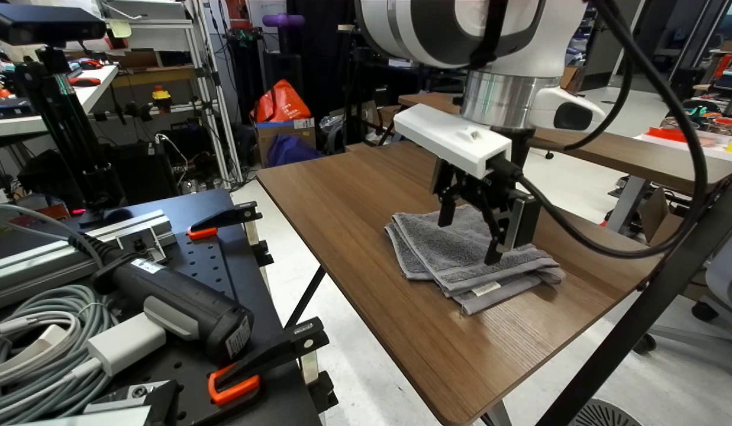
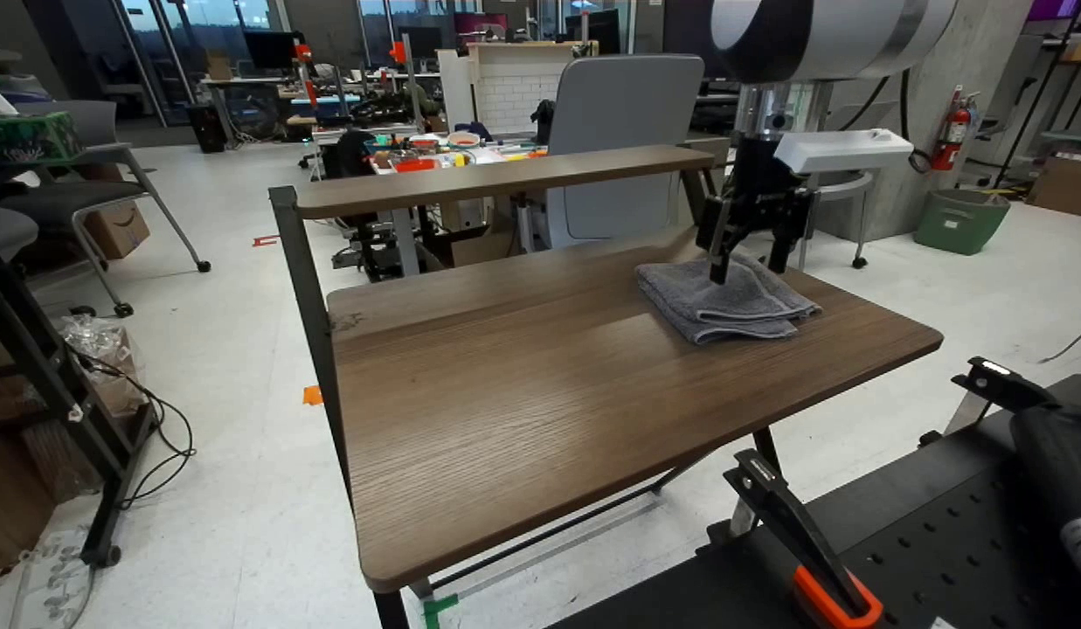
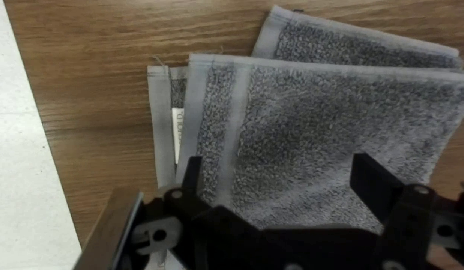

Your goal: Move the cloth

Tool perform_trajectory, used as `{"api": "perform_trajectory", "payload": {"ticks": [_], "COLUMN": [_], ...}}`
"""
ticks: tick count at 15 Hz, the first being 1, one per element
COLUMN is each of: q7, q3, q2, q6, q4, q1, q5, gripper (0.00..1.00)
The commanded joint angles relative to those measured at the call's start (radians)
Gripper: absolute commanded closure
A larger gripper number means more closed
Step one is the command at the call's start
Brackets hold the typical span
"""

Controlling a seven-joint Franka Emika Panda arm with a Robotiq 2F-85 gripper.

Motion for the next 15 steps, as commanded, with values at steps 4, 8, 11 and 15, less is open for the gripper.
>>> {"api": "perform_trajectory", "payload": {"ticks": [4,8,11,15], "q7": [0.077,0.085,0.126,0.217], "q3": [0.000,0.011,0.014,0.027], "q2": [0.076,0.050,0.043,0.048], "q6": [0.040,0.072,0.091,0.107], "q4": [0.030,-0.038,-0.076,-0.094], "q1": [0.034,0.092,0.166,0.281], "q5": [-0.070,-0.127,-0.180,-0.216], "gripper": [0.00,0.00,0.00,0.00]}}
